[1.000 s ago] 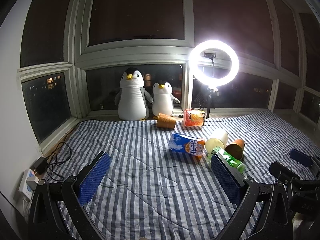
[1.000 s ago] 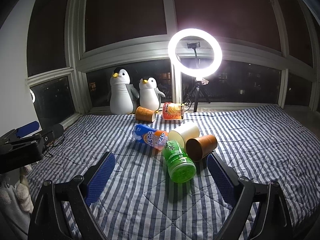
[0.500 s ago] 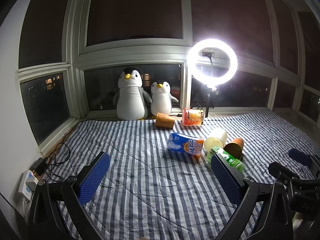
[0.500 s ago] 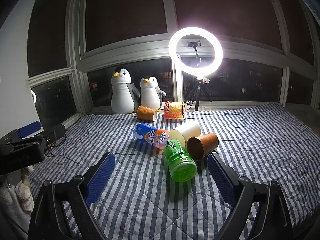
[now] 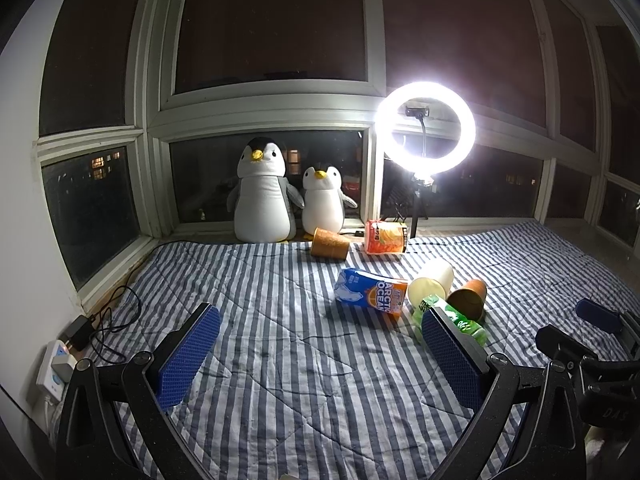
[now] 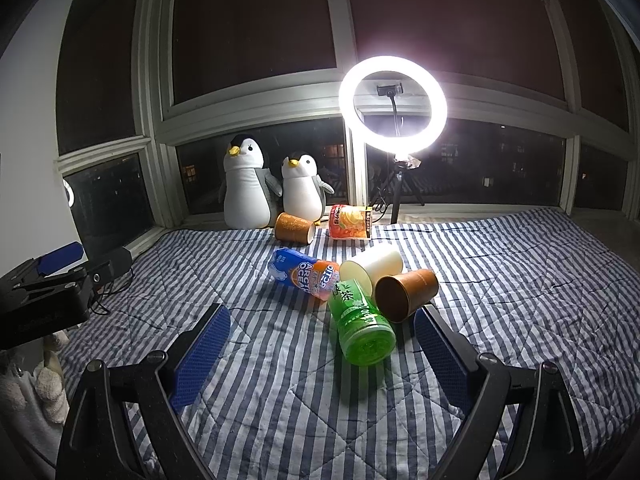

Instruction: Flip cup upside down

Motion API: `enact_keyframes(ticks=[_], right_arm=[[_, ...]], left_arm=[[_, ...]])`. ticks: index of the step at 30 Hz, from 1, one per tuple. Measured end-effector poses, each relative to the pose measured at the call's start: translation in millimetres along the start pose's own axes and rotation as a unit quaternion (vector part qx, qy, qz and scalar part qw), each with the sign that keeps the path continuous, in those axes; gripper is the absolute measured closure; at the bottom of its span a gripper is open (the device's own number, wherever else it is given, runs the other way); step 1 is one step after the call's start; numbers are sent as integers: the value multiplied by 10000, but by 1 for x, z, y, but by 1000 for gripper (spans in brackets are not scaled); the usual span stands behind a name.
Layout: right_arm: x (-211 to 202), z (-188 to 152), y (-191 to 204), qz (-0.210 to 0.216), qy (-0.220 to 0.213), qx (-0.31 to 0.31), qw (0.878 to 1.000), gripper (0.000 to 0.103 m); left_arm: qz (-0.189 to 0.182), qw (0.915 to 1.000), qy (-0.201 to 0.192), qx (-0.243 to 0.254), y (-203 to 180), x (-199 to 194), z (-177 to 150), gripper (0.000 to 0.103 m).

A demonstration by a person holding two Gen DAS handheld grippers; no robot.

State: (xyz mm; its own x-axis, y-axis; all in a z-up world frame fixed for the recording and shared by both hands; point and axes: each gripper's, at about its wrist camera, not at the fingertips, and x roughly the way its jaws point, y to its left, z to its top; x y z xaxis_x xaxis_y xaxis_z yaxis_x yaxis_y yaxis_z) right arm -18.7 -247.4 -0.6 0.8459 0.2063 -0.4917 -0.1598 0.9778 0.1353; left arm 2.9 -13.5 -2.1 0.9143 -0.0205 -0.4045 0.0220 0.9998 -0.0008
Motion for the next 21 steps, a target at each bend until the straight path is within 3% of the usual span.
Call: enact_keyframes(ticks=[21], right_arm=[[8, 7, 0, 64, 64, -71, 9999, 12]], left_arm=[[1, 10000, 54, 4, 2, 5, 2, 1]])
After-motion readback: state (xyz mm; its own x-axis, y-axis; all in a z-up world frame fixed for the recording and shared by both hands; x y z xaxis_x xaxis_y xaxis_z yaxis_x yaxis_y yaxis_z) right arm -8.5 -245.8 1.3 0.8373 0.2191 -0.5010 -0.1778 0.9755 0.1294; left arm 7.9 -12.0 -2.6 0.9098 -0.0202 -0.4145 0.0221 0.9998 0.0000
